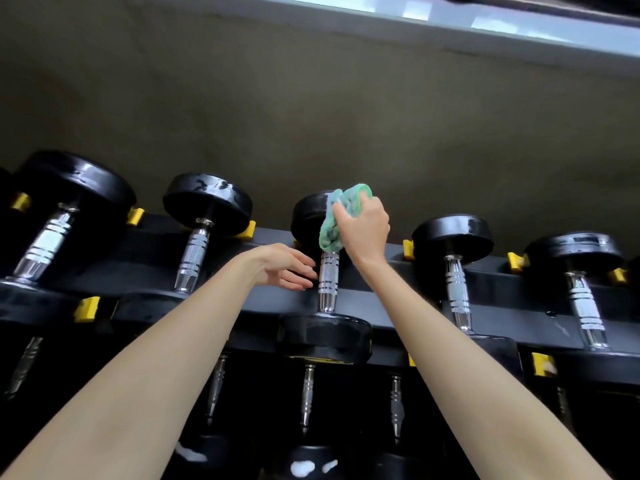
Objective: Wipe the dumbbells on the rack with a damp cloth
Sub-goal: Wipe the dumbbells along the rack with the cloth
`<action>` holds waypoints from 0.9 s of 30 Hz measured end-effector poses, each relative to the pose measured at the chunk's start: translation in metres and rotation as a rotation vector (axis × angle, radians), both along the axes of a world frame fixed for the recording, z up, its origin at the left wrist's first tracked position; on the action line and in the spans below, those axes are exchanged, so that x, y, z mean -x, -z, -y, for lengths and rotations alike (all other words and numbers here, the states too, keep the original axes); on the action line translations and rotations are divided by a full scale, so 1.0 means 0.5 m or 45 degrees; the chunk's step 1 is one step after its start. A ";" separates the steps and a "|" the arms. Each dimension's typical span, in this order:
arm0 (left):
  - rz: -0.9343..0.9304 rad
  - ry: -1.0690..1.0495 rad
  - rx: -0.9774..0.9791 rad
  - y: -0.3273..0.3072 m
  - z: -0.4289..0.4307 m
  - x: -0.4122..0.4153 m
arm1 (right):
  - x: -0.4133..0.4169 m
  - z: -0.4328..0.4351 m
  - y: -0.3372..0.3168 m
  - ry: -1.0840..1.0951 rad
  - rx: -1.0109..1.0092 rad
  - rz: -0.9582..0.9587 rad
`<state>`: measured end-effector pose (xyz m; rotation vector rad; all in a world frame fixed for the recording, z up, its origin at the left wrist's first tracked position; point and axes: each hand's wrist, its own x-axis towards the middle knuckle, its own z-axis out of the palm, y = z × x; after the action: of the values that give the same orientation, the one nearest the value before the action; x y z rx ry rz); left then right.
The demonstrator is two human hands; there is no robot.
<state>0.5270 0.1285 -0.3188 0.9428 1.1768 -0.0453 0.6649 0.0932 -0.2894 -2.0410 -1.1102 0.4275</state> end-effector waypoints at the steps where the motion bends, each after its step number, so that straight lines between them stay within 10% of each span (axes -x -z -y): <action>1: -0.014 -0.010 0.001 0.002 0.001 0.007 | 0.013 0.000 -0.001 -0.039 -0.007 0.019; 9: -0.266 -0.143 -0.053 0.012 -0.010 0.054 | 0.091 0.002 0.027 -0.425 0.038 0.183; 19: -0.321 -0.200 -0.120 -0.004 -0.018 -0.008 | -0.094 0.072 0.059 0.387 0.283 -1.132; 27: -0.327 -0.219 -0.074 0.020 -0.017 -0.061 | -0.150 0.023 0.095 0.164 0.685 -0.770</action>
<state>0.5577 0.1372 -0.3288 0.9014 1.5007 0.0065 0.7399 0.0818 -0.3367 -2.1755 -0.5189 1.2840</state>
